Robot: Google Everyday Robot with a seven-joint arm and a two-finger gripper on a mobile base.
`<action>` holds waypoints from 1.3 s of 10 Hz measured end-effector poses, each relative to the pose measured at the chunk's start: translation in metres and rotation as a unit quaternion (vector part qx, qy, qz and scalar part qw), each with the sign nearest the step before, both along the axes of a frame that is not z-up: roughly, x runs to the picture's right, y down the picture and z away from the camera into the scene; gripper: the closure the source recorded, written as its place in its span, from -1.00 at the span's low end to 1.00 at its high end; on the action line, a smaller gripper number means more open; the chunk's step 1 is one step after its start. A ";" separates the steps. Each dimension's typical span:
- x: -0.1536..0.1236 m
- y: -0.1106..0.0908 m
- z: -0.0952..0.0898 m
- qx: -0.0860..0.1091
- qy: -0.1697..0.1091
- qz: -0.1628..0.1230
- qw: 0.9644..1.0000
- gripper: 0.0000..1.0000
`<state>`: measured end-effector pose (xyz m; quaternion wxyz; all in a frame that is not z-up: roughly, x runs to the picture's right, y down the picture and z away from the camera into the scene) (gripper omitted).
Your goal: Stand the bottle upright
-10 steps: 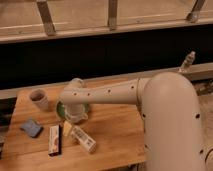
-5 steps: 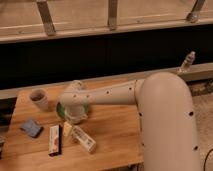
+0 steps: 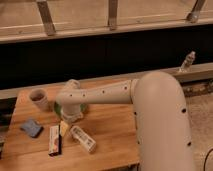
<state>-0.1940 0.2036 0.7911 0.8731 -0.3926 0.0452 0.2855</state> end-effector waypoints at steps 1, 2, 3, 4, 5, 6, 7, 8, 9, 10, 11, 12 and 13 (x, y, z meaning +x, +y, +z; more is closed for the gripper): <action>-0.004 0.001 0.001 -0.001 -0.005 -0.002 1.000 -0.60; -0.010 0.002 0.001 -0.003 -0.011 -0.005 1.000 -0.60; -0.014 0.004 0.001 -0.004 -0.015 -0.008 1.000 -0.60; -0.020 0.006 0.001 -0.006 -0.020 -0.013 1.000 -0.60; -0.025 0.009 0.002 -0.009 -0.023 -0.018 1.000 -0.60; -0.026 0.011 0.003 -0.012 -0.023 -0.022 0.999 -0.60; -0.026 0.014 0.004 -0.015 -0.021 -0.025 0.999 -0.60; -0.025 0.015 0.004 -0.016 -0.019 -0.025 0.999 -0.60; -0.018 0.017 0.004 -0.017 -0.010 -0.022 1.000 -0.60; -0.010 0.018 0.005 -0.018 -0.001 -0.015 1.000 -0.60; -0.003 0.018 0.005 -0.018 0.006 -0.008 1.000 -0.60; 0.004 0.018 0.006 -0.019 0.013 0.000 1.000 -0.60; 0.008 0.018 0.007 -0.019 0.017 0.003 1.000 -0.60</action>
